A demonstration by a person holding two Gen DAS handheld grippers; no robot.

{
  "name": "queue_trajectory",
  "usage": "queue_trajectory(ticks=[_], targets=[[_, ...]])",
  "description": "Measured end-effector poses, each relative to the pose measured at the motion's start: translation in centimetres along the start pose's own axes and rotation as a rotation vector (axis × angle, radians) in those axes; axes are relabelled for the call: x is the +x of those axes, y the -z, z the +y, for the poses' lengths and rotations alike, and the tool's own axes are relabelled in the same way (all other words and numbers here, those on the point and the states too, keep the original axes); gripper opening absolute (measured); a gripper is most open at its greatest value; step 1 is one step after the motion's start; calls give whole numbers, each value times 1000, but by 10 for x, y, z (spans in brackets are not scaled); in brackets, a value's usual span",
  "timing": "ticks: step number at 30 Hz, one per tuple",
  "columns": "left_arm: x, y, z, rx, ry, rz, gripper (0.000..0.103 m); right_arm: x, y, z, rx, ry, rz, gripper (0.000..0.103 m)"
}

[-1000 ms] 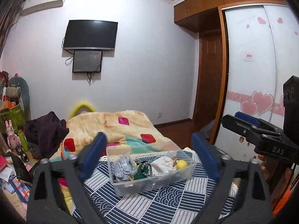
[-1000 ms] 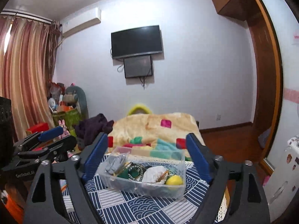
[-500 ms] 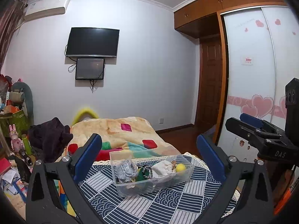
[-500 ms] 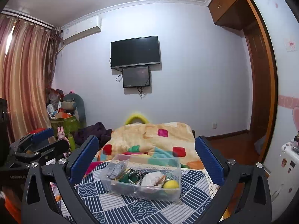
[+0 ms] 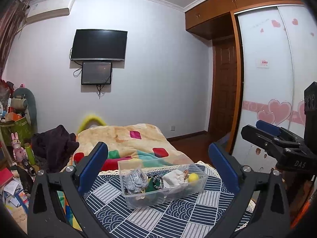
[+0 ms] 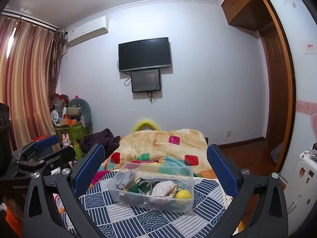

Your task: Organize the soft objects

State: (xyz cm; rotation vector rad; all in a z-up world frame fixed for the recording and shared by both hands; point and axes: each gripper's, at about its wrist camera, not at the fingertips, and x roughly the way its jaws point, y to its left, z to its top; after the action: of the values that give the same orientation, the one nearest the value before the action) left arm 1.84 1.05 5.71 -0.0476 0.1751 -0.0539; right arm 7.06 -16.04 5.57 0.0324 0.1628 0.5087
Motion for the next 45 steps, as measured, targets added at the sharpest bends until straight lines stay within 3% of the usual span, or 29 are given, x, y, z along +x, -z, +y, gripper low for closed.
queue_trajectory(ticks=[45], targets=[[-2,1,-2,-8,20,12,103,-4,0,3,2,-3,2,103]])
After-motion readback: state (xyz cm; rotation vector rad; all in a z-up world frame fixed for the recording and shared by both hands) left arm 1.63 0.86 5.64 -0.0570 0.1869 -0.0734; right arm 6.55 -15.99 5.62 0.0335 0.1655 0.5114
